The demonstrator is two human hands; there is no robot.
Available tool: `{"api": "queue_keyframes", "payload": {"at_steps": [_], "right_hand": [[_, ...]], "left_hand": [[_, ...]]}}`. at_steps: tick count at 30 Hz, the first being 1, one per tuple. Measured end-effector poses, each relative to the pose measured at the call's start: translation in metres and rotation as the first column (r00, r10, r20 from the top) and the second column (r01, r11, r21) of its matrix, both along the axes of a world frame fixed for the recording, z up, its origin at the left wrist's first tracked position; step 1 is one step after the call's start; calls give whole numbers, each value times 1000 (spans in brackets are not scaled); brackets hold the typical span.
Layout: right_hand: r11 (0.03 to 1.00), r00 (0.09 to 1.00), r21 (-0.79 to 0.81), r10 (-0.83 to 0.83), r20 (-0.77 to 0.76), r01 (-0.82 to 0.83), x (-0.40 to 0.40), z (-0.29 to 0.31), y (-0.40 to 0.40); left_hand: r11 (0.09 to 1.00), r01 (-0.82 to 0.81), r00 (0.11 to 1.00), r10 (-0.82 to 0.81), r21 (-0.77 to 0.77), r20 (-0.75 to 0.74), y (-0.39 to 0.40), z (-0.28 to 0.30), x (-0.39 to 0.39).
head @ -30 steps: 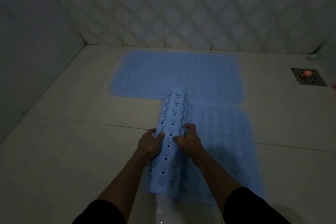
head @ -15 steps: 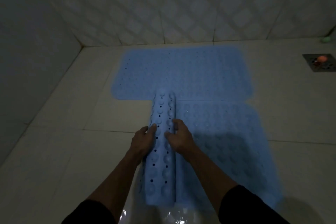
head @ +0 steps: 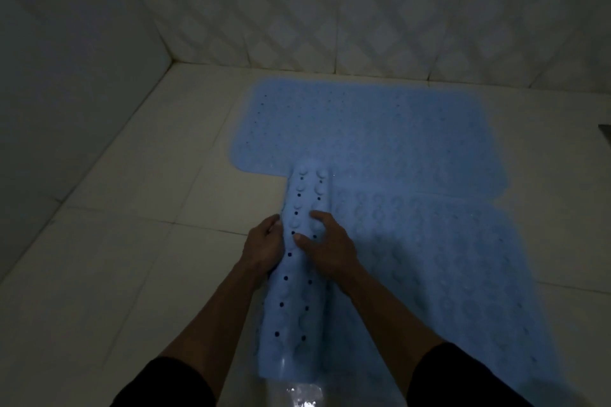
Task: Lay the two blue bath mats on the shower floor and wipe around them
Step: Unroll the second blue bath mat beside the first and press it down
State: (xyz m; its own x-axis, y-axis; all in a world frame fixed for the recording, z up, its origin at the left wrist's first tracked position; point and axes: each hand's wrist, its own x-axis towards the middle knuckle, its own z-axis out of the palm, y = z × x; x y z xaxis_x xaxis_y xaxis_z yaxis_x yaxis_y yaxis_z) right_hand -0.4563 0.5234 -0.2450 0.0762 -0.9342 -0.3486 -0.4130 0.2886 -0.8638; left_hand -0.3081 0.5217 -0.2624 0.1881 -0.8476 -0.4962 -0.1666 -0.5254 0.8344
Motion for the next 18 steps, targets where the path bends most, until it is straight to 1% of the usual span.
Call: {"api": "queue_keyframes", "payload": {"at_steps": [2, 5, 8, 11, 14, 16, 18], "right_hand": [[998, 998, -40, -43, 44, 45, 8, -1, -3], [995, 990, -17, -96, 104, 99, 22, -2, -10], [997, 993, 36, -66, 98, 63, 37, -7, -15], [997, 991, 68, -49, 122, 41, 49, -9, -16], [997, 990, 75, -21, 139, 11, 59, -11, -20], [997, 991, 82, -8, 135, -3, 63, -13, -23], [998, 995, 62, 16, 94, -22, 66, -14, -24]], "left_hand": [[1000, -14, 1000, 14, -9, 12, -1, 1, 6], [999, -29, 997, 30, -18, 71, -3, 3, 17], [1000, -28, 993, 29, -4, 114, -6, 6, 29], [1000, 11, 987, -14, 16, 160, -8, 11, 40], [998, 66, 962, -60, -13, 267, -10, 10, 50], [997, 56, 937, -34, -53, 349, -11, 10, 57], [998, 11, 912, 17, -68, 409, -11, 11, 64]]}}
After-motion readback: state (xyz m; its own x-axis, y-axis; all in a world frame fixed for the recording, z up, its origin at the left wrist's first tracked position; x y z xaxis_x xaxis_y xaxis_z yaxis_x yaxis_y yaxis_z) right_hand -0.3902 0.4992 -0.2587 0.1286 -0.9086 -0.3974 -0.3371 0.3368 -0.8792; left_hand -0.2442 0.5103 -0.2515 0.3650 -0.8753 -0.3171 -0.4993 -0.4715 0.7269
